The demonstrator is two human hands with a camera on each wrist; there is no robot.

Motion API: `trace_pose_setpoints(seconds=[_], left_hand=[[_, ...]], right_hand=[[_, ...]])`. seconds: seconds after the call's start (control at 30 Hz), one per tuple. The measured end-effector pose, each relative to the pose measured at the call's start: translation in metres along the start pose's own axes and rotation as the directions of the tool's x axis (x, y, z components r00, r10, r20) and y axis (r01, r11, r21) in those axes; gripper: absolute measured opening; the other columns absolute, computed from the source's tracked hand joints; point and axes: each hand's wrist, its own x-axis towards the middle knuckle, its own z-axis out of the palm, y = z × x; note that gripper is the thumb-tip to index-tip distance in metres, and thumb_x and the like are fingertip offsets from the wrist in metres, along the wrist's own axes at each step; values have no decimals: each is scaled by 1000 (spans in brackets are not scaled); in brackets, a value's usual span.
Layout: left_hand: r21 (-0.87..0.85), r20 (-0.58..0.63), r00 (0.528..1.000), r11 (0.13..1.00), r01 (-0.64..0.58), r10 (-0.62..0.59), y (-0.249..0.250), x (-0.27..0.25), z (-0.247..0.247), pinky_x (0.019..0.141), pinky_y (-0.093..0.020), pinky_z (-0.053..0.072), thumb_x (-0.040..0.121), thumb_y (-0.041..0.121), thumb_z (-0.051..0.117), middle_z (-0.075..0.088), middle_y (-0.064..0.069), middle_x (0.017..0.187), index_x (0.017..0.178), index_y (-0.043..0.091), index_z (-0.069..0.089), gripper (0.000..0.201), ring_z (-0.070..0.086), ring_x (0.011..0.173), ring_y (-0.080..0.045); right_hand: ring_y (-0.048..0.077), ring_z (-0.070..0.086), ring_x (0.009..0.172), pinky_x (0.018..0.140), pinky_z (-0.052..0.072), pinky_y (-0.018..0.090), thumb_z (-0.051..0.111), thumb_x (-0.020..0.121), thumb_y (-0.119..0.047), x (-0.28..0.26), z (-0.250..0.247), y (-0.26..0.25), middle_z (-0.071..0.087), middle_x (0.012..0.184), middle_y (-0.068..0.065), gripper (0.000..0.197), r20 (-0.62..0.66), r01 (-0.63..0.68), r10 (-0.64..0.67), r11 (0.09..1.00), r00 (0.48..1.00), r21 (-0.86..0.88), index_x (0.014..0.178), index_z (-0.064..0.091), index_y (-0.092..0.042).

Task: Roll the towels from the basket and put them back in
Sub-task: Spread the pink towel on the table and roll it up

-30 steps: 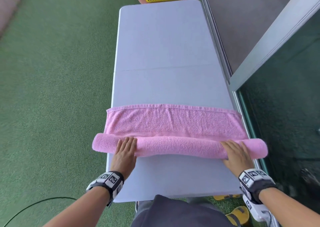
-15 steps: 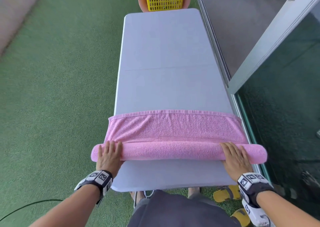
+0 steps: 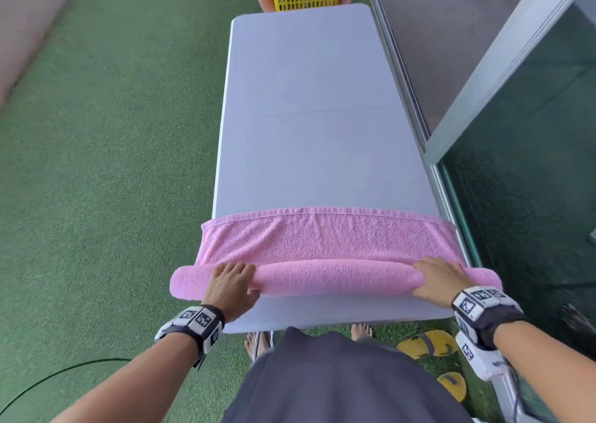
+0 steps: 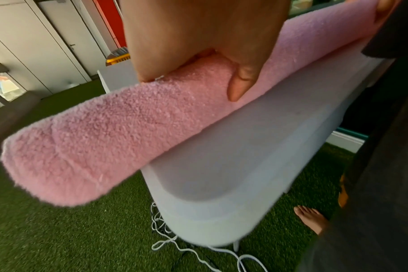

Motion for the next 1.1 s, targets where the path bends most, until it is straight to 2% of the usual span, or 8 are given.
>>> trace_pose_setpoints(seconds=[0.2,0.33,0.47,0.57,0.67,0.77,0.93,1.1], left_hand=[[-41,-44,996,997,71,-73,-3,18,-4,115,-44,-3,99,45,25,22,-9,154,149,8,21,63,18,144,-29],[43,-10,1000,999,-18,19,-3,20,-6,115,-44,18,81,32,69,60,-6,127,127,11,55,52,52,122,-27],[50,3,1000,999,-17,17,-4,40,-21,109,-43,26,91,37,48,63,2,119,120,20,60,36,52,113,-19],[-54,0,997,996,72,-72,-7,54,-27,119,-44,8,101,39,23,28,-4,154,150,13,23,56,25,142,-24],[-14,50,999,1000,-3,4,-9,52,-20,116,-38,-6,96,52,36,5,-2,155,152,13,7,74,4,145,-21],[57,55,997,997,-51,48,-10,46,-13,117,-39,8,83,32,67,40,-8,147,145,11,34,73,34,138,-26],[84,-7,998,994,-69,70,-13,61,-23,104,-33,32,86,33,57,63,3,119,117,19,62,34,52,110,-15],[5,-9,1000,1000,28,-28,-24,75,-28,119,-42,3,97,49,22,13,1,156,152,12,14,66,14,145,-20]], right_hand=[[10,16,144,117,3,49,31,94,-59,5,1,-1,15,154,-15,65,-259,40,-2,989,966,142,150,15,-31],[11,34,136,118,12,43,65,82,-44,-4,16,-2,37,149,-10,72,-234,23,-14,999,972,36,145,32,-30],[13,45,128,115,20,43,58,86,-42,8,-4,2,53,136,-13,49,-247,-12,31,997,969,79,134,48,-34],[12,29,140,118,7,48,35,98,-38,20,-16,0,30,154,-9,52,-302,-14,45,994,952,106,148,28,-27],[10,9,146,116,-6,48,30,95,-61,21,-7,-5,2,155,-14,72,-250,5,15,997,968,80,152,1,-27],[12,25,142,119,2,48,59,85,-51,15,10,-7,27,155,-8,82,-214,-11,10,1000,977,-3,150,18,-26],[11,46,126,116,18,42,65,78,-46,27,-2,-5,53,136,-11,62,-225,-15,21,999,974,30,135,46,-30],[9,10,146,118,-1,47,33,97,-44,44,-22,7,6,160,-9,65,-263,-42,65,995,963,92,153,6,-25]])
